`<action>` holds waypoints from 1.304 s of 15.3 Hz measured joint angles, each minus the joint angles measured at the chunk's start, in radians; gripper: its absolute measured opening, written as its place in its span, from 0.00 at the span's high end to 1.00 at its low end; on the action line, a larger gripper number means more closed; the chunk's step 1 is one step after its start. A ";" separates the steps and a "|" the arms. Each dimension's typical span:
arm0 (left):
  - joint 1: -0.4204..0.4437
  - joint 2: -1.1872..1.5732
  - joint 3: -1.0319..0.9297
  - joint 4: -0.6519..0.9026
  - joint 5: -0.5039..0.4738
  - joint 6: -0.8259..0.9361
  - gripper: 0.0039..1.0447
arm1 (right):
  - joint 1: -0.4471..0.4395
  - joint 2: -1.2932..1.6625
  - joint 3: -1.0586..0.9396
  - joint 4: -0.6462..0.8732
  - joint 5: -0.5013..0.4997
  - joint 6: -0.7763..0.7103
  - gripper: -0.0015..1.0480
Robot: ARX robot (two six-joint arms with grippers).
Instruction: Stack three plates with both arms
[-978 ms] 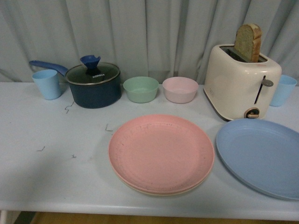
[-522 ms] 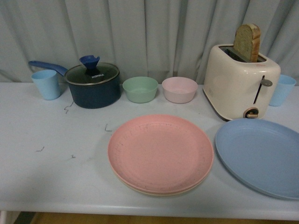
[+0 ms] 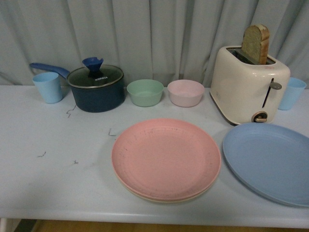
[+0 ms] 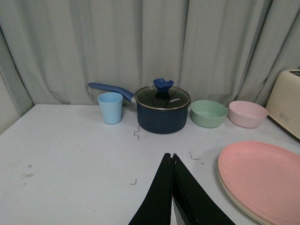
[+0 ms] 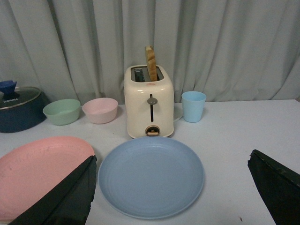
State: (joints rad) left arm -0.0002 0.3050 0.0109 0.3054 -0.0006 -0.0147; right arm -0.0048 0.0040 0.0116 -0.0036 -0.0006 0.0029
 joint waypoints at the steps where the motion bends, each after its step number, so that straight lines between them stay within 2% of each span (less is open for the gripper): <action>1: 0.000 -0.007 0.000 -0.006 0.000 0.000 0.99 | 0.000 0.000 0.000 0.000 0.000 0.000 0.06; 9: 0.000 -0.137 0.000 -0.137 0.000 0.000 0.99 | 0.000 0.000 0.000 0.000 0.000 0.000 0.06; 10: 0.000 -0.236 0.001 -0.294 0.003 0.000 0.99 | 0.000 0.000 0.000 0.000 0.000 0.000 0.06; 13: 0.000 -0.297 0.001 -0.314 0.000 0.000 0.98 | 0.000 0.000 0.000 0.000 0.000 0.000 0.06; 14: 0.000 -0.297 0.001 -0.305 0.000 0.000 0.89 | 0.000 0.000 0.000 -0.001 0.000 0.000 0.06; 15: 0.000 -0.297 0.001 -0.309 0.000 0.000 0.75 | 0.000 0.000 0.000 0.000 0.000 0.000 0.06; 16: 0.000 -0.297 0.001 -0.309 0.000 0.000 0.61 | 0.011 0.083 0.070 -0.202 0.064 -0.044 0.06; 17: 0.000 -0.297 0.001 -0.307 0.002 0.000 0.49 | -0.048 0.331 0.164 -0.287 0.058 -0.111 0.06; 19: 0.001 -0.297 0.001 -0.309 0.000 0.000 0.23 | -0.235 0.720 0.229 -0.043 -0.040 -0.210 0.06; 20: 0.000 -0.297 0.001 -0.309 0.000 0.000 0.09 | -0.294 0.901 0.274 0.083 -0.058 -0.253 0.06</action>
State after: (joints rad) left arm 0.0002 0.0082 0.0116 -0.0032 -0.0002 -0.0143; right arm -0.2989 0.9051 0.2855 0.0792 -0.0582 -0.2497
